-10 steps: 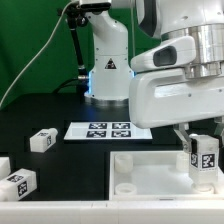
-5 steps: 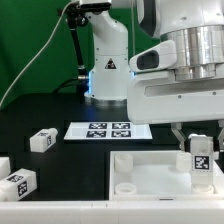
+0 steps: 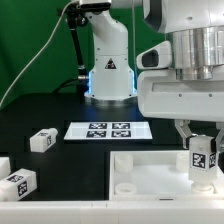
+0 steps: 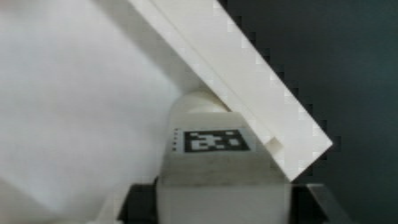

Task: Assemble one leg

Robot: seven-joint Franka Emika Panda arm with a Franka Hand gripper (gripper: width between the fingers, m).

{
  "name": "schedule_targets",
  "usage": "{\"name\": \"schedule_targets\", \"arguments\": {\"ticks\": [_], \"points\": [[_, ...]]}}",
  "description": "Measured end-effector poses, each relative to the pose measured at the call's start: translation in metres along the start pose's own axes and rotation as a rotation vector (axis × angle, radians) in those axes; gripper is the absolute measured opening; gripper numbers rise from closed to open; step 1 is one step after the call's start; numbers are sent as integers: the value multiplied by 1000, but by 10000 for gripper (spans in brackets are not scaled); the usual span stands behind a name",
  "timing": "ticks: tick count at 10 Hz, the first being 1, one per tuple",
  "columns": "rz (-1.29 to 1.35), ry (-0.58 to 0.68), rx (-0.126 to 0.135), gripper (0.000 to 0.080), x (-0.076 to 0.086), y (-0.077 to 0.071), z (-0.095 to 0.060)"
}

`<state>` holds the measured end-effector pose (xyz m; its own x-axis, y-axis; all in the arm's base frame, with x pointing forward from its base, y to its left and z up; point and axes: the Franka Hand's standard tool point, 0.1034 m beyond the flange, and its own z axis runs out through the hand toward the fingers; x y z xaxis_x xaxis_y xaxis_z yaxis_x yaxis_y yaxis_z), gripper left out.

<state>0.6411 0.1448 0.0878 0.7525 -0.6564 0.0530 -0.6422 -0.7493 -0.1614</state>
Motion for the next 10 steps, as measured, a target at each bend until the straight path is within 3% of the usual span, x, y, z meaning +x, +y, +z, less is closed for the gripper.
{"name": "schedule_targets", "arguments": {"ticks": [1,2,3,4,7,10], "points": [[-65,8,5,289,-2,-1,1],[-111,11,0,508,-5,-3,1],[-213,16,-4,508,-6,-4,1],[-350,23,-7,619,-6,-5,1],[-542,23,-10,648,-5,-4,1],[-914,28,-26,649,2,-3,-1]]}}
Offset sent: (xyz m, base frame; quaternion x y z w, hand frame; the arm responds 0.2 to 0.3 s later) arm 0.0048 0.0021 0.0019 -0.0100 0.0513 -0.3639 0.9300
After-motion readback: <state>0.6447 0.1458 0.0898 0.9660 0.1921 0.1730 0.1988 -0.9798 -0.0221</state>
